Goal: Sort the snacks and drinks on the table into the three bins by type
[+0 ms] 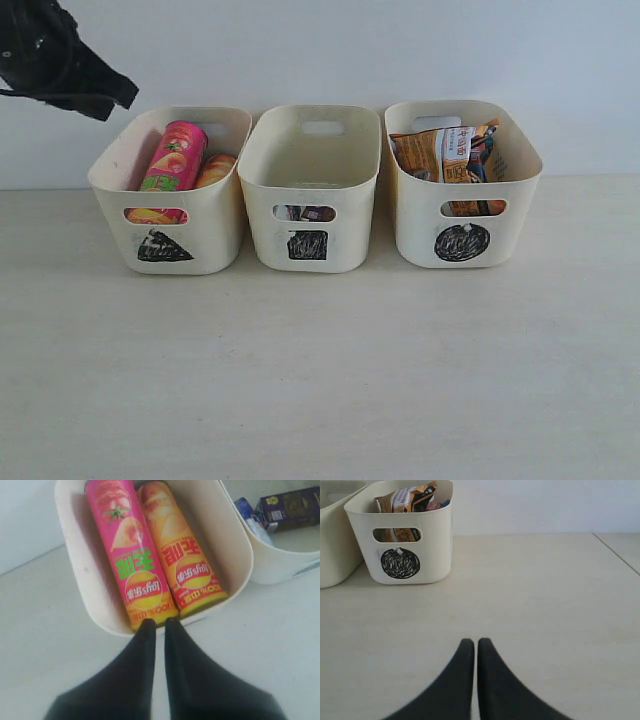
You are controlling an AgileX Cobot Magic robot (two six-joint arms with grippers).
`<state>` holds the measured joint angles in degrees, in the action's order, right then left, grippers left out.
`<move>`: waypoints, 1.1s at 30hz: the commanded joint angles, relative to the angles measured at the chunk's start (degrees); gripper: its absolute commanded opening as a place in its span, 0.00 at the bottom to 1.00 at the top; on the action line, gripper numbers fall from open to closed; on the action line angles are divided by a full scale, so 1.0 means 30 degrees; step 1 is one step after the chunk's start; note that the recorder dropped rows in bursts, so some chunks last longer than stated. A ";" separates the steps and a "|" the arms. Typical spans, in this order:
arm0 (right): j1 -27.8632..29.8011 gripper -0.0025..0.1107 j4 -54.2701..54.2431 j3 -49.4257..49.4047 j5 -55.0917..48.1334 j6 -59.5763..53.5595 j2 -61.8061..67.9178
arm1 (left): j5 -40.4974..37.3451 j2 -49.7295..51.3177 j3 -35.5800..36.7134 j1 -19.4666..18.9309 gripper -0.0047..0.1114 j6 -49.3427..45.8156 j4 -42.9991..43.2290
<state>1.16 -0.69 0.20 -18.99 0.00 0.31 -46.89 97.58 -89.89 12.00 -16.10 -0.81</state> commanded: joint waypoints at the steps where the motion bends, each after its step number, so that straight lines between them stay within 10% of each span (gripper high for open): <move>1: -0.0081 0.02 -0.0011 -0.0067 0.0173 0.0000 -0.0103 | 0.0216 -0.2101 0.2571 -0.0021 0.07 0.0420 0.0076; 33: -0.0081 0.02 -0.0011 -0.0067 0.0173 0.0000 -0.0103 | 0.4125 -1.9433 1.7258 -0.0021 0.07 0.2722 -0.2393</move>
<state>1.16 -0.69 0.20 -18.99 0.00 0.31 -36.89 42.44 -40.20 12.00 -8.68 -7.16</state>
